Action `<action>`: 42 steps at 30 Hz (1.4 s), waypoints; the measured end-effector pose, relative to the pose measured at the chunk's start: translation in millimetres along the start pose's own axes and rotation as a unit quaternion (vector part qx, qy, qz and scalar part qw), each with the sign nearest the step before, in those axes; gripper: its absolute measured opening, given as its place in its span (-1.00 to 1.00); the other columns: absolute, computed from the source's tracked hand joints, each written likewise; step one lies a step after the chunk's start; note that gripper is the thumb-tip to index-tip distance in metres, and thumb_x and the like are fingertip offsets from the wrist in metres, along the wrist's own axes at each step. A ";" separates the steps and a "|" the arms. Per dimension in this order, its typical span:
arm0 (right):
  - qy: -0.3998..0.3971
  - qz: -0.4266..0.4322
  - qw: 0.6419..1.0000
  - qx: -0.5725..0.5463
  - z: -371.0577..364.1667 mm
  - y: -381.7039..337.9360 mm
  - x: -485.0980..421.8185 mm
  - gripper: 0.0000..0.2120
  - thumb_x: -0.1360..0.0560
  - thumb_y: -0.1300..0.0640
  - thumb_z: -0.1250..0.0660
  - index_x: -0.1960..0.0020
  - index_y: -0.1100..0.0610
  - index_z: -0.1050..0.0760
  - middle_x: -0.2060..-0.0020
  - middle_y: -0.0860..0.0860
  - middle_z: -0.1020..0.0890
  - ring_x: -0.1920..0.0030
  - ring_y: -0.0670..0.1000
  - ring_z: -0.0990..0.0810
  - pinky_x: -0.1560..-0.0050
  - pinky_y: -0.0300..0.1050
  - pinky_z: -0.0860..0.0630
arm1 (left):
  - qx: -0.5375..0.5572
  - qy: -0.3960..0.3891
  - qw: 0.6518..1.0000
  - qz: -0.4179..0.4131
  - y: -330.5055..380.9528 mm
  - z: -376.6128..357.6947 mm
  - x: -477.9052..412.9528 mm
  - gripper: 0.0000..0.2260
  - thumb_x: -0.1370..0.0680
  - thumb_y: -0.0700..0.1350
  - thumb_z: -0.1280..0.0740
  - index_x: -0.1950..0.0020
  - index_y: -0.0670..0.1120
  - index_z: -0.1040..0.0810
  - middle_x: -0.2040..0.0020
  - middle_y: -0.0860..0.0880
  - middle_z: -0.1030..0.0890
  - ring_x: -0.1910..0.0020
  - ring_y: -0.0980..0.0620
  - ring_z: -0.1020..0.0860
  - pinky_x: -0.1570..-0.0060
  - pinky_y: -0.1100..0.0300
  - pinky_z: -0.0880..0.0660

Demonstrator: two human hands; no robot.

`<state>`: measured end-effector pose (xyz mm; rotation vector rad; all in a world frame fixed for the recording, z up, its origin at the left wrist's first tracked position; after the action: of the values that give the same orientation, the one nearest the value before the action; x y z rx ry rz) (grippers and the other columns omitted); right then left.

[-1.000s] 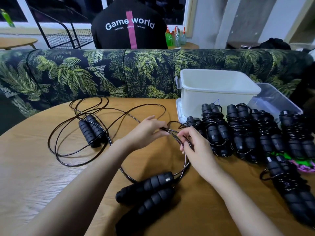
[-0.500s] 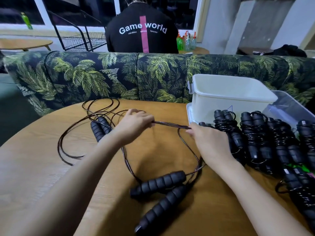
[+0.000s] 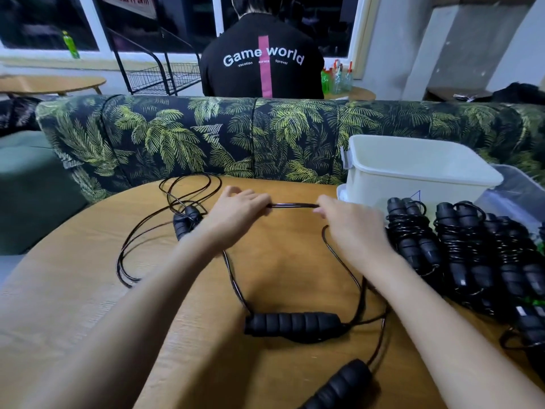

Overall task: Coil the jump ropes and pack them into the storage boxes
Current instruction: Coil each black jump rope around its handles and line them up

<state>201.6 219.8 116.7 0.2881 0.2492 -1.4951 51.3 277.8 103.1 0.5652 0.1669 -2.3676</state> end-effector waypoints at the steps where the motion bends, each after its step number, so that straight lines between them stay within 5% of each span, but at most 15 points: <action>1: 0.005 -0.019 1.000 -0.003 0.7 11.8 3.5 -0.89 -0.65 0.13 -0.10 0.06 0.02 -0.28 -0.07 -0.10 -0.66 -0.01 0.11 -0.63 0.27 -0.10 -0.36 | -0.006 -0.008 1.000 0.026 -18.0 0.0 6.3 -0.87 -0.64 -0.06 -0.20 0.01 -0.05 -0.51 0.07 0.05 -0.62 0.03 -0.03 -0.54 -0.20 -0.01 -0.26; 6: -0.009 -0.070 0.997 0.008 -23.6 20.0 10.0 -0.93 -0.59 0.22 -0.28 -0.06 0.10 -0.43 -0.15 0.05 -0.61 -0.18 0.19 -0.48 0.11 0.00 -0.49 | -0.011 -0.004 0.999 0.044 -37.0 4.2 3.8 -0.91 -0.63 -0.14 -0.25 0.05 -0.08 -0.52 0.08 0.00 -0.60 0.03 -0.10 -0.51 -0.02 0.05 -0.27; 8: 0.016 -0.022 1.000 0.007 -21.2 -3.8 2.6 -0.55 -0.52 0.17 -0.34 -0.38 0.22 -0.40 -0.33 0.15 -0.49 -0.36 0.30 -0.39 -0.23 0.27 -0.47 | -0.028 0.001 1.000 0.013 -16.1 3.4 -7.8 -0.92 -0.63 -0.16 -0.26 0.04 -0.07 -0.52 0.07 0.01 -0.59 0.03 -0.08 -0.49 0.01 0.08 -0.24; 10: 0.055 0.060 0.997 0.015 -14.0 -37.7 -7.1 -0.41 -0.50 0.10 -0.31 -0.47 0.27 -0.32 -0.32 0.18 -0.51 -0.36 0.26 -0.43 -0.38 0.33 -0.33 | -0.043 0.015 0.999 -0.024 8.0 3.7 -16.1 -0.93 -0.60 -0.19 -0.30 0.05 -0.05 -0.51 0.11 0.04 -0.58 0.06 -0.05 -0.48 0.05 0.14 -0.18; 14: 0.026 0.076 0.996 -0.028 -9.7 -52.2 -25.3 -0.76 -0.67 0.07 -0.10 -0.22 0.13 -0.45 -0.08 0.05 -0.60 -0.12 0.14 -0.53 -0.09 0.02 -0.40 | -0.027 0.033 0.999 -0.019 11.4 7.6 -13.1 -0.93 -0.62 -0.14 -0.28 0.06 -0.05 -0.49 0.15 0.07 -0.55 0.09 -0.05 -0.49 0.04 0.13 -0.22; 17: 0.043 0.067 0.996 -0.037 -1.6 -35.7 -37.0 -0.81 -0.66 0.13 -0.07 -0.14 0.10 -0.44 -0.05 0.02 -0.58 -0.08 0.11 -0.48 0.18 -0.04 -0.32 | 0.008 0.004 0.999 0.046 -12.5 3.3 -0.3 -0.88 -0.66 -0.09 -0.20 -0.01 -0.07 -0.50 0.12 0.09 -0.52 0.03 -0.07 -0.51 -0.06 0.01 -0.31; 23: 0.093 -0.051 0.994 -0.013 6.5 35.3 -50.9 -0.87 -0.60 0.27 -0.17 0.00 0.08 -0.44 0.02 0.09 -0.62 0.01 0.13 -0.45 0.23 -0.06 -0.23 | -0.015 -0.035 0.974 0.224 -107.1 3.4 41.2 -0.85 -0.68 -0.08 -0.17 0.01 -0.04 -0.51 0.07 0.03 -0.57 0.00 -0.08 -0.54 -0.08 0.03 -0.30; 28: 0.039 -0.054 0.997 0.037 -19.0 32.4 -60.4 -0.75 -0.57 0.34 -0.16 -0.19 0.15 -0.46 -0.14 0.10 -0.60 -0.23 0.17 -0.39 -0.12 0.00 -0.34 | 0.119 0.033 0.957 0.263 -109.0 16.3 35.5 -0.78 -0.68 -0.15 -0.15 0.14 -0.15 -0.44 0.28 -0.09 -0.53 0.31 -0.14 -0.50 0.29 0.09 -0.37; 31: 0.103 -0.045 0.994 0.006 -8.9 16.6 -59.3 -0.36 -0.51 0.44 -0.20 -0.54 0.22 -0.13 -0.48 0.17 -0.31 -0.52 0.23 -0.14 -0.52 0.20 -0.08 | 0.169 0.023 0.952 0.252 -82.2 20.8 16.4 -0.78 -0.70 -0.14 -0.11 0.13 -0.12 -0.38 0.24 -0.10 -0.54 0.28 -0.11 -0.52 0.31 0.09 -0.41; 33: 0.171 0.039 0.984 -0.007 7.9 -10.9 -52.1 -0.17 -0.47 0.42 -0.29 -0.60 0.20 0.07 -0.59 0.15 -0.06 -0.58 0.23 0.06 -0.55 0.23 0.08 | 0.160 -0.006 0.962 0.220 -57.7 20.1 8.1 -0.81 -0.69 -0.13 -0.12 0.10 -0.10 -0.41 0.19 -0.14 -0.59 0.24 -0.12 -0.56 0.24 0.02 -0.50; 35: 0.194 0.169 0.964 0.067 7.1 -51.8 -42.6 -0.14 -0.47 0.21 -0.38 -0.60 0.16 0.07 -0.59 0.12 -0.05 -0.58 0.19 0.09 -0.54 0.22 0.17 | 0.134 -0.027 0.977 0.163 -25.9 20.2 0.8 -0.82 -0.69 -0.11 -0.15 0.05 -0.11 -0.48 0.18 -0.15 -0.62 0.20 -0.20 -0.58 0.18 -0.09 -0.54; 37: 0.195 0.257 0.941 0.097 -3.4 -77.4 -36.0 -0.26 -0.47 0.02 -0.36 -0.54 0.17 -0.13 -0.48 0.14 -0.36 -0.54 0.16 -0.18 -0.53 0.20 0.17 | 0.130 -0.041 0.985 0.110 1.0 21.5 -3.9 -0.81 -0.67 -0.11 -0.18 -0.01 -0.17 -0.53 0.15 -0.18 -0.63 0.17 -0.26 -0.58 0.14 -0.12 -0.51; 39: 0.224 0.296 0.928 0.037 -1.9 -83.7 -30.2 -0.65 -0.51 0.06 -0.27 -0.24 0.19 -0.45 0.01 0.10 -0.66 -0.11 0.14 -0.62 -0.52 0.06 -0.05 | 0.144 -0.063 0.985 0.079 12.9 21.3 -2.3 -0.78 -0.66 -0.04 -0.22 -0.04 -0.17 -0.55 0.18 -0.12 -0.61 0.20 -0.18 -0.56 0.17 -0.02 -0.48; 40: 0.238 0.298 0.924 0.012 3.2 -80.0 -27.9 -0.81 -0.53 0.10 -0.21 -0.04 0.18 -0.52 0.24 0.06 -0.63 0.15 0.13 -0.64 -0.40 0.00 -0.24 | 0.154 -0.088 0.981 0.078 11.2 18.3 2.6 -0.77 -0.65 0.00 -0.24 -0.04 -0.14 -0.56 0.21 -0.07 -0.60 0.24 -0.07 -0.54 0.20 0.04 -0.44; 42: 0.223 0.269 0.937 -0.015 6.9 -59.8 -30.3 -0.78 -0.55 0.10 -0.12 0.19 0.12 -0.47 0.40 0.01 -0.55 0.34 0.10 -0.57 -0.01 -0.02 -0.33 | 0.172 -0.138 0.969 0.113 -8.0 10.7 21.0 -0.82 -0.63 0.00 -0.27 0.04 -0.07 -0.56 0.31 0.05 -0.53 0.39 0.15 -0.45 0.34 0.22 -0.36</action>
<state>140.0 242.8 131.4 0.6201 0.5094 -0.8697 28.3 268.4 103.2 0.3804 -0.4193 -2.2315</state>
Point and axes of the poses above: each hand's wrist, its own x-axis away from the middle knuckle, its own z-axis out of the back of the hand, y = z × x, the point moved 10 cm from there along -x, towards the middle knuckle
